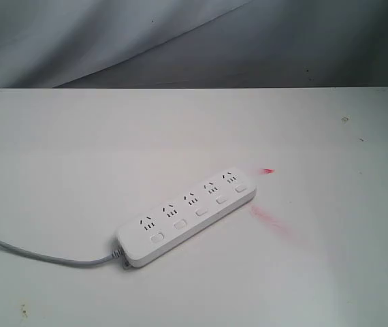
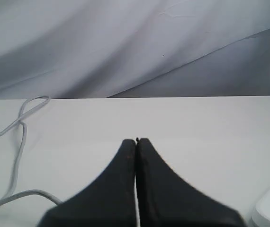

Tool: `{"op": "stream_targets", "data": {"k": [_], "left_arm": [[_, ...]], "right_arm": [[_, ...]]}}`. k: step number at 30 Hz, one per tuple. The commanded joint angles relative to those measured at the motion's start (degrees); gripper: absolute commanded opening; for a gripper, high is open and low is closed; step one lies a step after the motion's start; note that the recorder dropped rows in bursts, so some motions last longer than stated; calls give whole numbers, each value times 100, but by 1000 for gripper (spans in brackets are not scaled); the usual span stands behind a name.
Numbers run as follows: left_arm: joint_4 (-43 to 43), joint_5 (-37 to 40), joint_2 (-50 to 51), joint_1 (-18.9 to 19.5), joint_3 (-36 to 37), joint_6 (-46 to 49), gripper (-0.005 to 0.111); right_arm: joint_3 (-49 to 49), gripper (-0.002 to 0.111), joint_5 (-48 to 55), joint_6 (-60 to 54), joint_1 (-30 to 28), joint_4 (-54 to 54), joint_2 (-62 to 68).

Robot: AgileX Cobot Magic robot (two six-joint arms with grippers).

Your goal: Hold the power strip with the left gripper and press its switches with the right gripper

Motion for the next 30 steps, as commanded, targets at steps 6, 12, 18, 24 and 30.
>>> {"op": "stream_targets", "data": {"k": [6, 12, 18, 24, 30], "left_arm": [[16, -15, -27, 18, 24, -34, 0], [16, -256, -27, 18, 24, -34, 0], [-1255, -814, -27, 8, 24, -93, 0], [-2465, -833, 636, 8, -509, -93, 0], [-2465, 246, 2295, 8, -2168, -70, 0]], "right_arm": [[21, 0, -7, -23, 26, 19, -14], [21, 0, -31, -13, 26, 19, -14], [21, 0, -905, 565, 26, 1047, -14], [-512, 0, -354, 567, 26, 1520, -14], [-1498, 0, 423, 577, 26, 1560, 213]]}}
